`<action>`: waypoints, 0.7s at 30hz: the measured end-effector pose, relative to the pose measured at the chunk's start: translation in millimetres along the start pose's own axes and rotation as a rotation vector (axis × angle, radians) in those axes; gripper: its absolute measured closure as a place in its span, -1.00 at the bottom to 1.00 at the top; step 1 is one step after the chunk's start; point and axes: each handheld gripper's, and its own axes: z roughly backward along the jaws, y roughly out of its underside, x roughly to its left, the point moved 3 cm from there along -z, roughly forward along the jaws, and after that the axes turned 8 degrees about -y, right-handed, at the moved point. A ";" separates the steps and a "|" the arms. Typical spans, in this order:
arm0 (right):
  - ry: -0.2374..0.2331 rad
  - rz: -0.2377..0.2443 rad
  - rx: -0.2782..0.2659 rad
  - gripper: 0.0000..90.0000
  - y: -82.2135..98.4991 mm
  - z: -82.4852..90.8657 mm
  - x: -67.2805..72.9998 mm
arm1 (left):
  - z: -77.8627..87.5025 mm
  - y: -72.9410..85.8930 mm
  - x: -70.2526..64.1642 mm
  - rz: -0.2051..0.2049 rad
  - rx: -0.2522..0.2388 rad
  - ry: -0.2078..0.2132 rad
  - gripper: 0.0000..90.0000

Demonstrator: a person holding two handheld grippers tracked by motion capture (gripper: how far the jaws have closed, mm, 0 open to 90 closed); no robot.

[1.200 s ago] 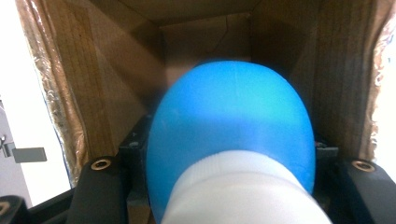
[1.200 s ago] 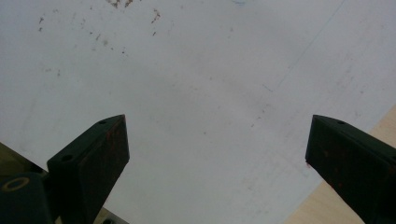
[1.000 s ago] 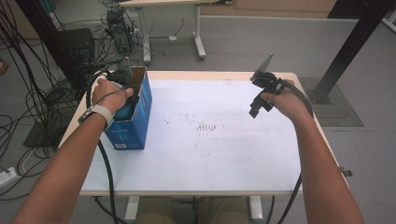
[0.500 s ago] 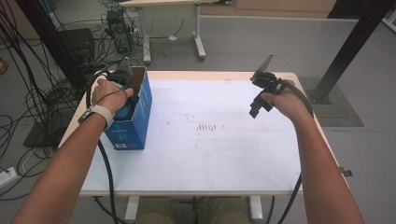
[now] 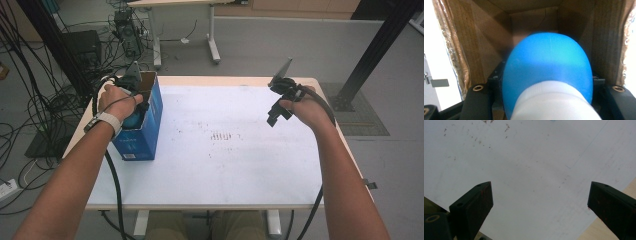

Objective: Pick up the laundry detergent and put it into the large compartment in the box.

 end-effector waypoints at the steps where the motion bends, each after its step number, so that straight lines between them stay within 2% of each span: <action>1: 0.001 -0.001 0.001 -0.87 -0.1 0.0 0.1 | 0.0 0.1 -0.1 0.000 0.000 0.000 -0.16; 21: 0.004 -0.001 0.004 -0.87 0.8 -0.2 2.1 | -0.3 2.2 1.3 0.002 -0.008 0.004 -0.16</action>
